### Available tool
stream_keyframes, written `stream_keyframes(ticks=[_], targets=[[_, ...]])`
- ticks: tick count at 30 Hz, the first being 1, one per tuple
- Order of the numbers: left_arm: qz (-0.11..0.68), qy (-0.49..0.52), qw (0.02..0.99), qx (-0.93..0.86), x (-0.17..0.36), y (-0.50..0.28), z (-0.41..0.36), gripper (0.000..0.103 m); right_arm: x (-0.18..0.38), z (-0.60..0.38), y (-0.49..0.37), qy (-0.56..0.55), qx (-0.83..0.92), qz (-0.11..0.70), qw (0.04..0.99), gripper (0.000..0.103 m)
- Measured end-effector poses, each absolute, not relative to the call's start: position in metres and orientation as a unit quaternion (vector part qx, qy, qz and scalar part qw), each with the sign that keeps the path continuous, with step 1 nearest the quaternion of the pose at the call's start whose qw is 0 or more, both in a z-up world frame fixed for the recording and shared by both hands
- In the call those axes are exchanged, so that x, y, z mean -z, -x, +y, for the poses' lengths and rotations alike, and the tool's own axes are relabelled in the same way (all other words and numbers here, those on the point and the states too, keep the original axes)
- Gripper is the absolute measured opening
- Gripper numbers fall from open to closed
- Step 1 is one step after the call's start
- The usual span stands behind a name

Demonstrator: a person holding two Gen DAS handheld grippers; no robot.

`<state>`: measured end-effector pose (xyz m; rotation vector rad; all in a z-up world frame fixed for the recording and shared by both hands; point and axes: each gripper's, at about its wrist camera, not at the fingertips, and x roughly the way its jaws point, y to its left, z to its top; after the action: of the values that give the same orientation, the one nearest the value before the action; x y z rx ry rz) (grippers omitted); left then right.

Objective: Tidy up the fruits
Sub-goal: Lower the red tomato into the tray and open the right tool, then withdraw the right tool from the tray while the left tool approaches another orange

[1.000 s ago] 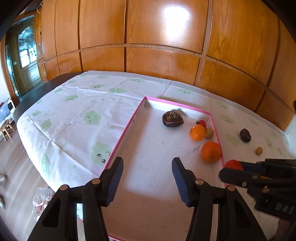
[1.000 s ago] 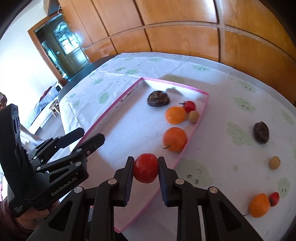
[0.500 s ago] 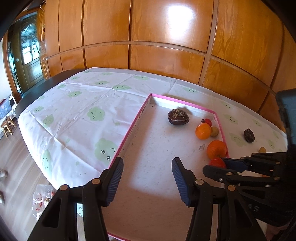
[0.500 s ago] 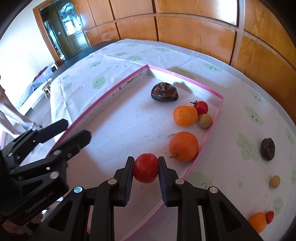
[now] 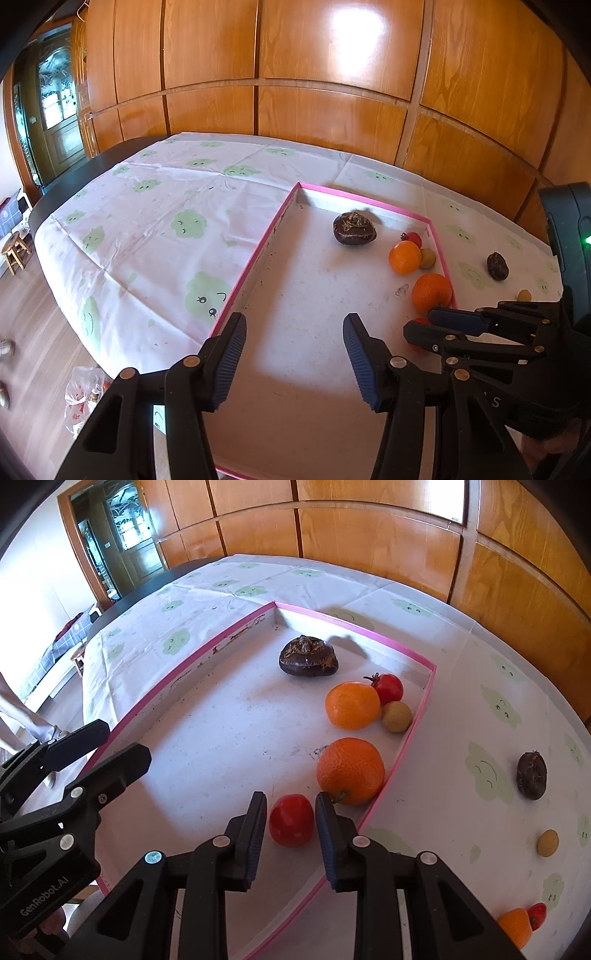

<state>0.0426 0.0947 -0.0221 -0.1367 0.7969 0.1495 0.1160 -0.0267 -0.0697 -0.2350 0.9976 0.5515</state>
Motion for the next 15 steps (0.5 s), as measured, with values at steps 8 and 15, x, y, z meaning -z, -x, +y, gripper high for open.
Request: stream_keyframes(ticks=[8, 15], targets=[[0.387, 0.066, 0.917, -0.070, 0.022, -0.040, 0.092, 0.055, 0.056, -0.035, -0.111, 0.084, -0.264, 0.456, 0.846, 0.030], [0.387, 0.061, 0.918, -0.065, 0.022, -0.041, 0.087, 0.055, 0.043, -0.056, -0.107, 0.059, -0.255, 0.445, 0.857, 0.030]])
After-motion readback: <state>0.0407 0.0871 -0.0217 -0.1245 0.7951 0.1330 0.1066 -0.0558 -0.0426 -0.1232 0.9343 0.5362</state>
